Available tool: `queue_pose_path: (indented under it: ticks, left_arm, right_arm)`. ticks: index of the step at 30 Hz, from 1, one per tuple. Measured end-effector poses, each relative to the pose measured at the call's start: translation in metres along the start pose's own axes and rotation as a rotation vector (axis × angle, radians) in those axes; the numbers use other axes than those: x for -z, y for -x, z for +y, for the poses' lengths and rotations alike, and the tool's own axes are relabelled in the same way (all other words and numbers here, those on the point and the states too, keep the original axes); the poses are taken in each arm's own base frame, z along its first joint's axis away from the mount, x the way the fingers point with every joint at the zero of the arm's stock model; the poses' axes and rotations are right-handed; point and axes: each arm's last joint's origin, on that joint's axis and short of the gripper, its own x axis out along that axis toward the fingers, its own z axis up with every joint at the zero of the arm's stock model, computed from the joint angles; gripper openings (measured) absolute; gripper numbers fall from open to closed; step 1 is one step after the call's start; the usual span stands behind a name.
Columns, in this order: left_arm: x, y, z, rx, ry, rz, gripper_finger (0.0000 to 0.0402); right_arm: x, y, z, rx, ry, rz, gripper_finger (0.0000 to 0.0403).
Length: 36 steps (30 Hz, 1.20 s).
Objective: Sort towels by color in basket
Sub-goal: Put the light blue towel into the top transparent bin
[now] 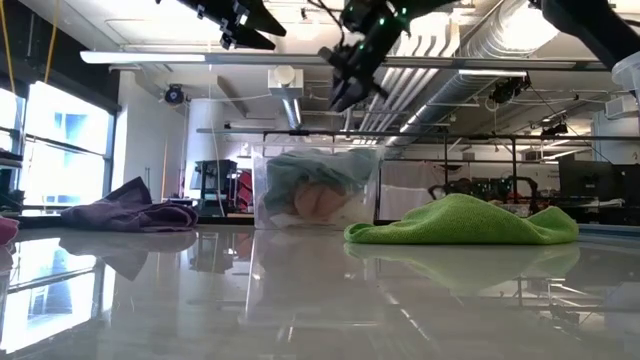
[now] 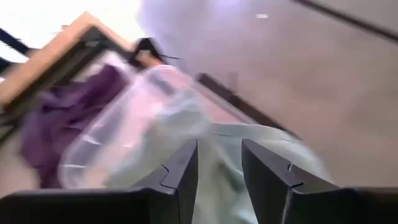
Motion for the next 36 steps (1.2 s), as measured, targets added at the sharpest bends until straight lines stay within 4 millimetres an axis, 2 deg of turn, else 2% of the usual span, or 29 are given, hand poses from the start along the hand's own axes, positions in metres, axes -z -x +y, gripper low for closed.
queue_pose_path:
  ticks: [3, 7, 12, 17, 20, 24, 31, 36]
  left_arm:
    - [0.000, 0.000, 0.000, 0.001, -0.002, 0.002, 0.0298]
    - [0.001, 0.000, 0.000, 0.003, -0.040, 0.015, 0.0298]
    - [0.004, 0.001, -0.001, 0.008, -0.053, 0.046, 0.0298]
    - [0.005, 0.007, -0.002, 0.012, -0.039, 0.069, 0.0298]
    - [0.005, 0.009, -0.002, 0.012, -0.024, 0.078, 0.0298]
    - [0.005, 0.011, -0.002, 0.007, -0.027, 0.073, 0.0298]
    - [0.004, 0.011, -0.001, -0.016, -0.053, 0.074, 0.0298]
    - [0.003, 0.011, 0.000, -0.034, -0.084, 0.061, 0.0298]
  right_arm:
    - [0.002, 0.010, -0.004, 0.118, 0.024, 0.040, 0.0119]
    - [0.014, 0.005, -0.016, 0.158, 0.160, 0.171, 0.0119]
    - [0.027, -0.007, -0.050, 0.179, 0.087, 0.323, 0.0119]
    - [0.043, -0.011, -0.080, 0.154, 0.055, 0.494, 0.0119]
    - [0.044, -0.020, -0.094, 0.078, 0.040, 0.475, 0.0119]
    - [0.040, -0.032, -0.106, -0.077, -0.067, 0.381, 0.0119]
    - [0.035, -0.034, -0.109, -0.136, -0.127, 0.326, 0.0114]
    - [0.035, -0.034, -0.109, -0.134, -0.136, 0.327, 0.0088]
